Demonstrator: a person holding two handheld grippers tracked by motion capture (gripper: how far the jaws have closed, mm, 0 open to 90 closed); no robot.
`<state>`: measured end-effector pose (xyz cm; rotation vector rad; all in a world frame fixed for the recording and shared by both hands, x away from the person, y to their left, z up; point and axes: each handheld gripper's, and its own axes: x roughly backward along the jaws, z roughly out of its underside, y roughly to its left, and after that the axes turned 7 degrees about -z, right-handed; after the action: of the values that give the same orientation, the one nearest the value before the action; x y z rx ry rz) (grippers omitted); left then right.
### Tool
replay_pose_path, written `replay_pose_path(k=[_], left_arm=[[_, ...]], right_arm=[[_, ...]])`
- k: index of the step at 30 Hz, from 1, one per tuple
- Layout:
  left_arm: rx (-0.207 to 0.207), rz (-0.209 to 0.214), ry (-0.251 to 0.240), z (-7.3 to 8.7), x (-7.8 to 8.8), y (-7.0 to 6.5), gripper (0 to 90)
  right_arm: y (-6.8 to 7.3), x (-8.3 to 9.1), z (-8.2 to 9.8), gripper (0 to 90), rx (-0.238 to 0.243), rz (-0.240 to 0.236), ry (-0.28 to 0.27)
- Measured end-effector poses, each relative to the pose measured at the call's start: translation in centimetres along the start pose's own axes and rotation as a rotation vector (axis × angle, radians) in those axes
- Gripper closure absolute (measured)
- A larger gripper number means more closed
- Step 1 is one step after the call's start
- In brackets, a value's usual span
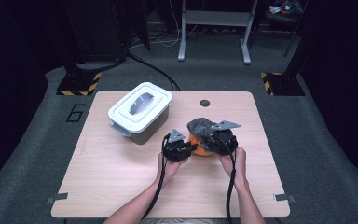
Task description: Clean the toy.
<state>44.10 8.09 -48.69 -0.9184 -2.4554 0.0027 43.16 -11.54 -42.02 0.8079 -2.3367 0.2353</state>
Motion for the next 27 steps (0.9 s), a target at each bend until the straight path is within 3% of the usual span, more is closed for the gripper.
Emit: replay_pose_path(k=[8, 15, 27], left_arm=[[0.007, -0.005, -0.007, 0.0, -0.2, 0.1, 75.8], [0.009, 0.004, -0.006, 0.0, -0.2, 0.3, 75.6], [0.012, 0.015, -0.002, 0.0, -0.3, 0.4, 75.4]], right_arm=[[-1.5, 0.6, 1.0, 72.1, -0.033, 0.038, 0.003], [-3.8, 0.7, 2.3, 71.9, -0.109, 0.077, 0.021], [-6.9, -0.5, 4.4, 71.8, -0.223, 0.098, 0.073]])
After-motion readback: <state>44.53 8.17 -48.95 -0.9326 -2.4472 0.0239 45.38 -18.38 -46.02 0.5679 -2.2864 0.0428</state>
